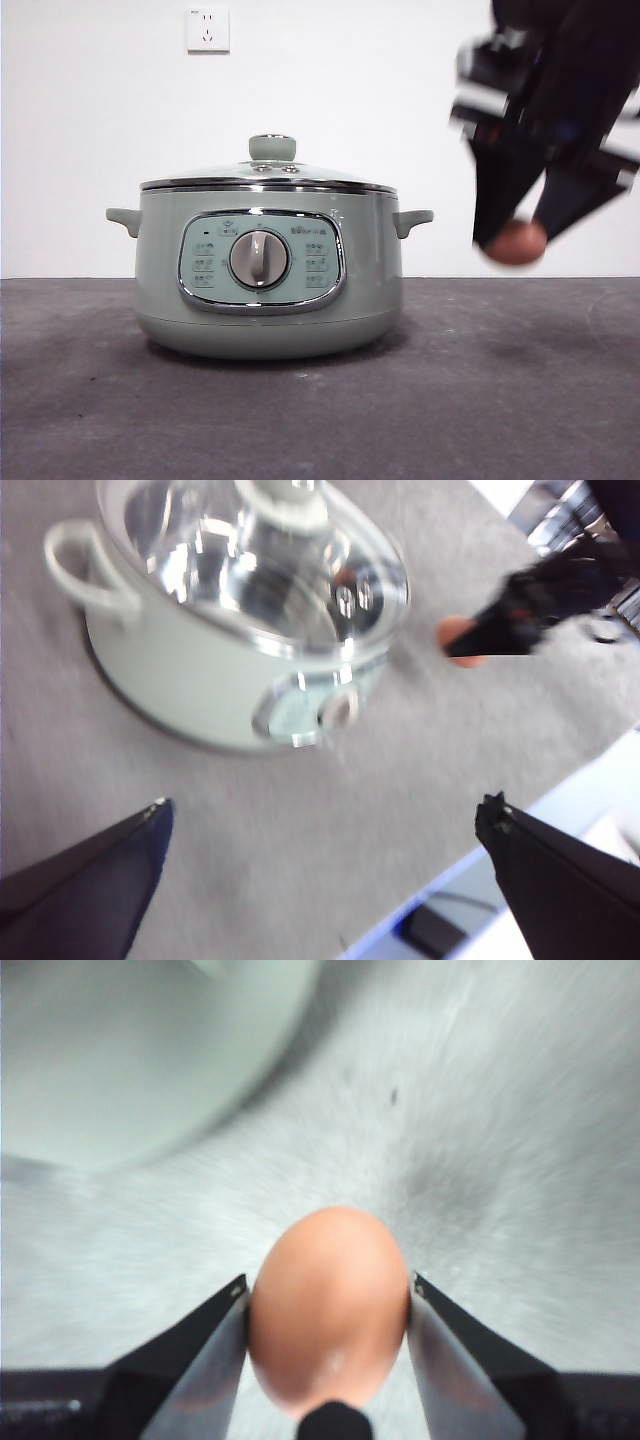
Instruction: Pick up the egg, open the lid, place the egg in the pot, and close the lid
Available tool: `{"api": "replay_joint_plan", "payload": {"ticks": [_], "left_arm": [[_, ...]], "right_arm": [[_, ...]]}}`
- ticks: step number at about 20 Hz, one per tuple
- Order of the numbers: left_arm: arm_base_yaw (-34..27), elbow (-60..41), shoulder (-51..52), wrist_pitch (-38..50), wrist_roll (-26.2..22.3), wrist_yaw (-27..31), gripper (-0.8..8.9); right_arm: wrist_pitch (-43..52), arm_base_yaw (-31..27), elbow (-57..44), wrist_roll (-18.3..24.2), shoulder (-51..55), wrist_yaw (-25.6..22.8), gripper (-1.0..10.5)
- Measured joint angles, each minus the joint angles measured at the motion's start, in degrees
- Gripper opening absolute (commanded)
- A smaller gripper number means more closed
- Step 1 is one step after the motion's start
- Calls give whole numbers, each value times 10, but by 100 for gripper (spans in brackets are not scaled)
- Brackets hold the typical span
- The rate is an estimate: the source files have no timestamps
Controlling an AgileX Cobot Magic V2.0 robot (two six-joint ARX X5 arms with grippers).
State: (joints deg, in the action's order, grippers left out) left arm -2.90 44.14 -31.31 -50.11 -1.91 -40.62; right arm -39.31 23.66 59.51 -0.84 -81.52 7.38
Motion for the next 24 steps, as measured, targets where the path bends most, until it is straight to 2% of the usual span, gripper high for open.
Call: {"api": "replay_joint_plan", "payload": {"ticks": [5, 8, 11, 17, 24], "left_arm": [[31, 82, -95, 59, 5, 20, 685], [81, 149, -181, 96, 13, 52, 685], [149, 216, -277, 121, 16, 112, 685], [254, 334, -471, 177, 16, 222, 685], [297, 374, -622, 233, 15, 285, 685]], "right_arm": [[-47, 0, 0, 2, 168, -1, -17], [-67, 0, 0, 2, 245, -1, -17], [-83, 0, 0, 2, 296, -1, -17], [-117, 0, 0, 2, 333, -1, -17], [-128, 0, 0, 2, 340, -1, -17]]}}
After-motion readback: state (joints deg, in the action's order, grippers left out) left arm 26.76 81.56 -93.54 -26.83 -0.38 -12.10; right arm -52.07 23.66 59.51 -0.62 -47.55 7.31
